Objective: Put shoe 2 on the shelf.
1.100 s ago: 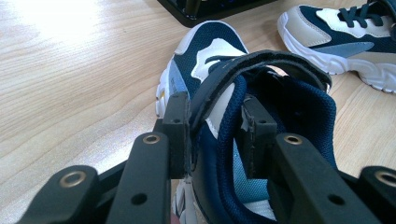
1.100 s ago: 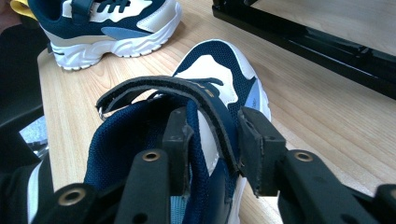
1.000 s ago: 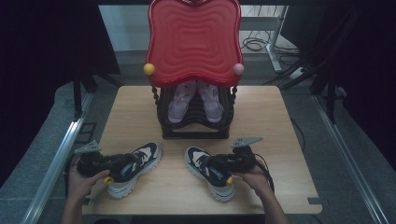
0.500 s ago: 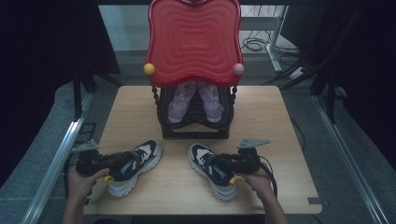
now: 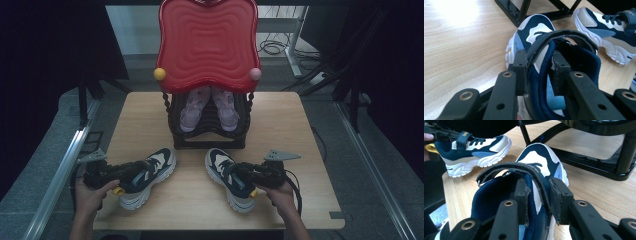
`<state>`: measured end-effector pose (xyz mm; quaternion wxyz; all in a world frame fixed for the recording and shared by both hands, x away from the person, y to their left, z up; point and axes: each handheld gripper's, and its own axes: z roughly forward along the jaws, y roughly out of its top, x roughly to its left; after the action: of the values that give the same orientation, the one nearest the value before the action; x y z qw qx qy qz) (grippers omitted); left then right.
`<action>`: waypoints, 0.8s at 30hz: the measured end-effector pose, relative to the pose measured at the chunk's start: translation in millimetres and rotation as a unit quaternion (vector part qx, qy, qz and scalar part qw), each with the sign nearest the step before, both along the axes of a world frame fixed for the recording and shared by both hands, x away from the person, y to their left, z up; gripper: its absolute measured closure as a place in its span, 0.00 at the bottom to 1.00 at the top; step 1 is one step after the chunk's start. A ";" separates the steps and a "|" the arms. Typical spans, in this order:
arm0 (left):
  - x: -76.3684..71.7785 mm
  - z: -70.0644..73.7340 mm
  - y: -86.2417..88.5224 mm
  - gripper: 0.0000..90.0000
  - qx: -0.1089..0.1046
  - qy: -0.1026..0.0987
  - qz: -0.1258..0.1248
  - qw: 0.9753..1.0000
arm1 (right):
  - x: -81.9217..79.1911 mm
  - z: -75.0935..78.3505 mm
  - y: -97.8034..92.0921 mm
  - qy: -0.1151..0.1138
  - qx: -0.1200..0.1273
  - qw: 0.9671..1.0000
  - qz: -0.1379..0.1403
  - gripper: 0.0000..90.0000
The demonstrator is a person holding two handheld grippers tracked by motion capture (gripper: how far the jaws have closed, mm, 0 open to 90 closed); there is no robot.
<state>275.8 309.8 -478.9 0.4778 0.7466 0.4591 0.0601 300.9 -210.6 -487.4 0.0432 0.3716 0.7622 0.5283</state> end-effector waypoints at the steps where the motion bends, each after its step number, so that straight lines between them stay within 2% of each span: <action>1: 0.0 -0.2 -1.5 0.78 0.000 -0.001 0.000 1.000 | -0.6 -0.2 -1.5 -0.002 0.002 1.000 -0.002 0.77; 7: -0.5 0.2 -9.6 0.78 -0.014 -0.012 0.003 1.000 | -4.9 2.1 -7.4 -0.010 0.014 1.000 -0.015 0.77; 12: -2.9 2.8 -7.8 0.79 -0.023 -0.021 0.013 0.999 | -7.2 2.9 -14.8 -0.015 0.024 0.999 -0.023 0.77; 16: -4.4 5.2 -5.9 0.79 -0.034 -0.027 0.011 0.999 | -8.9 3.5 -21.3 -0.017 0.027 0.999 -0.038 0.77; 24: -7.3 9.1 -3.9 0.79 -0.045 -0.038 0.019 0.998 | -12.3 2.7 -36.4 -0.019 0.048 0.997 -0.057 0.77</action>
<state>268.6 305.9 -469.7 0.5270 0.7124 0.4570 0.0766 288.7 -247.1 -484.7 0.0700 0.4064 0.7126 0.5676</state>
